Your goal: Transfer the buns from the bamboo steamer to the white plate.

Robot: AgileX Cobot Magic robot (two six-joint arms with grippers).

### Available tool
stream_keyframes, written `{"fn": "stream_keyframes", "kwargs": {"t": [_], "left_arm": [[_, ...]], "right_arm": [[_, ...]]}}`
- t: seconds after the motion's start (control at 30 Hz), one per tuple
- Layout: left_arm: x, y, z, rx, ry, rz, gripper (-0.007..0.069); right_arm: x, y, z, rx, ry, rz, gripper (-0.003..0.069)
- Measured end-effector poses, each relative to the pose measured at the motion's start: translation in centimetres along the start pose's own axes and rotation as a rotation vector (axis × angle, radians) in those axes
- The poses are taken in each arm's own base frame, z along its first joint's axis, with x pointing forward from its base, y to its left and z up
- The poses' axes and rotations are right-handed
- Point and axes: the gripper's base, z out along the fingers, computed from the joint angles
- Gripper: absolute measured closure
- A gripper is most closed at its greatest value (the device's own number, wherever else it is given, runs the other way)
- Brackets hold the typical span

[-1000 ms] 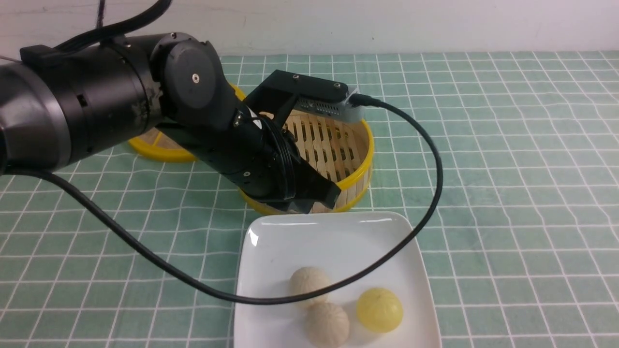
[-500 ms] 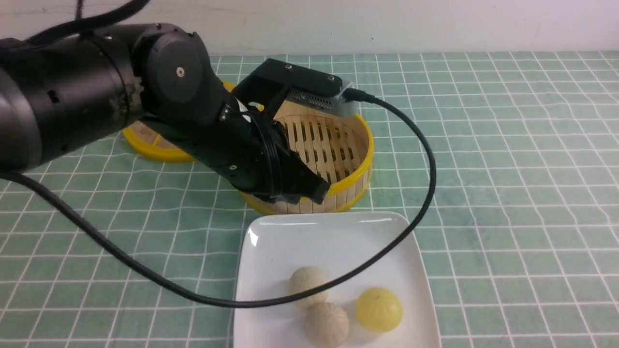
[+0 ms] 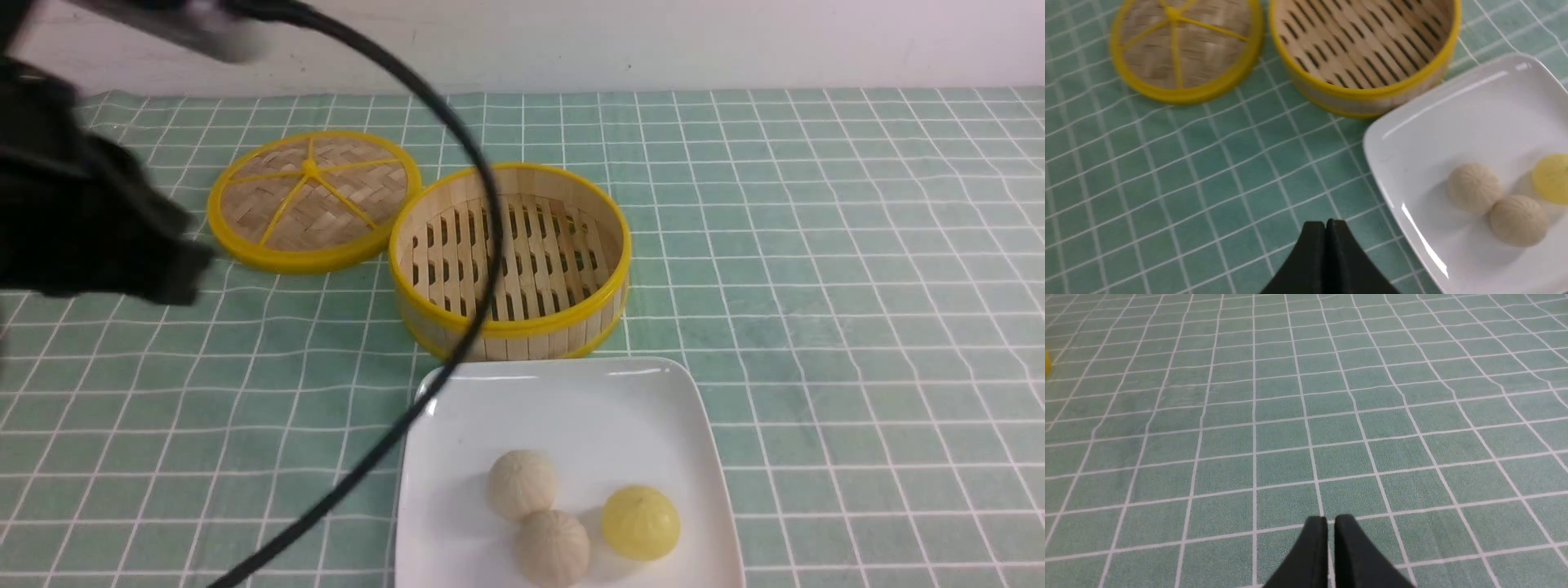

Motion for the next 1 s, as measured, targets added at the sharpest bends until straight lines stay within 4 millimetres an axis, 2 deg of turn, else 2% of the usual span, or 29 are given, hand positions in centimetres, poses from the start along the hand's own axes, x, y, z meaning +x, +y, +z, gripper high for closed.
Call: {"fn": "stream_keyframes", "kwargs": {"t": [0.1, 0.17, 0.23, 0.27, 0.3, 0.37, 0.47, 0.63, 1.0], "left_arm": [[3.2, 1.2, -3.3, -0.032, -0.091, -0.094, 0.0623], [5.9, 1.5, -4.5, -0.022, -0.159, -0.164, 0.0623], [8.6, 1.4, -4.5, 0.006, -0.241, -0.223, 0.0623], [9.0, 1.3, -4.1, 0.008, -0.235, -0.229, 0.0623], [10.6, 1.1, -3.5, 0.025, -0.276, -0.245, 0.0623], [12.2, 0.6, -2.0, 0.045, -0.308, -0.241, 0.0623], [13.5, 0.0, -0.1, 0.07, -0.35, -0.223, 0.0619], [14.2, -0.6, 1.4, 0.091, -0.37, -0.206, 0.0613], [15.8, -0.5, 2.4, 0.063, -0.232, -0.224, 0.0602]], "right_arm": [[0.0, 0.0, 0.0, 0.0, 0.0, 0.0, 0.0604], [0.0, 0.0, 0.0, 0.0, 0.0, 0.0, 0.0602], [0.0, 0.0, 0.0, 0.0, 0.0, 0.0, 0.0599], [0.0, 0.0, 0.0, 0.0, 0.0, 0.0, 0.0598], [0.0, 0.0, 0.0, 0.0, -0.001, 0.0, 0.0596], [0.0, 0.0, 0.0, 0.0, -0.001, 0.0, 0.0592], [0.0, 0.0, 0.0, 0.0, -0.001, 0.0, 0.0587], [0.0, 0.0, 0.0, 0.0, -0.001, 0.0, 0.0579], [0.0, 0.0, 0.0, 0.0, -0.001, 0.0, 0.0566]]}}
